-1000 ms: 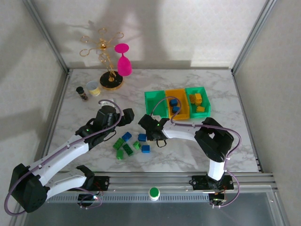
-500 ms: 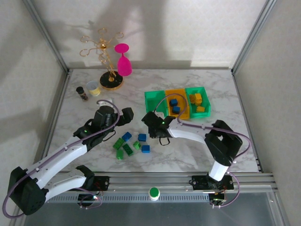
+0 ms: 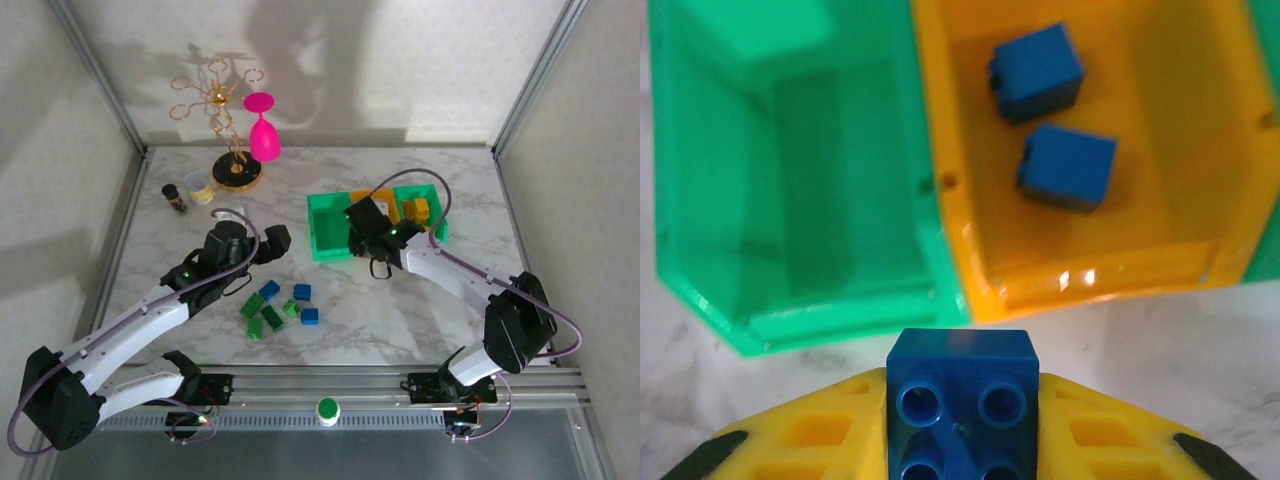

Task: Sort the legos into containers by color
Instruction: Place the lego in the container.

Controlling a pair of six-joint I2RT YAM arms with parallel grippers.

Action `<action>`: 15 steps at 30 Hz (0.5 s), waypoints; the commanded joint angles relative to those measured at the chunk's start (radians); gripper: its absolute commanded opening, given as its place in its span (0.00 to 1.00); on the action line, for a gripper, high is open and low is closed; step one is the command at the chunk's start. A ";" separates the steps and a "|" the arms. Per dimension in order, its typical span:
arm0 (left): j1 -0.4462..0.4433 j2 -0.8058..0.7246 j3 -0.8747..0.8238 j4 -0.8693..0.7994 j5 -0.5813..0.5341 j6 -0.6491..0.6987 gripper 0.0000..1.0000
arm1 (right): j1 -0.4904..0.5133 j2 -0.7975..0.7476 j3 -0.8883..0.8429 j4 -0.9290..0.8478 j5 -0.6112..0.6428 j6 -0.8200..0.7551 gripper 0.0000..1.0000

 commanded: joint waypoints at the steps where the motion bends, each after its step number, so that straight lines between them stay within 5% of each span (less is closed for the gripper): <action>1: -0.006 0.044 0.055 0.026 0.010 0.009 1.00 | -0.066 0.025 0.057 0.025 0.000 -0.079 0.33; 15: -0.007 0.134 0.109 0.054 0.010 0.014 1.00 | -0.238 0.328 0.229 0.121 -0.077 -0.184 0.31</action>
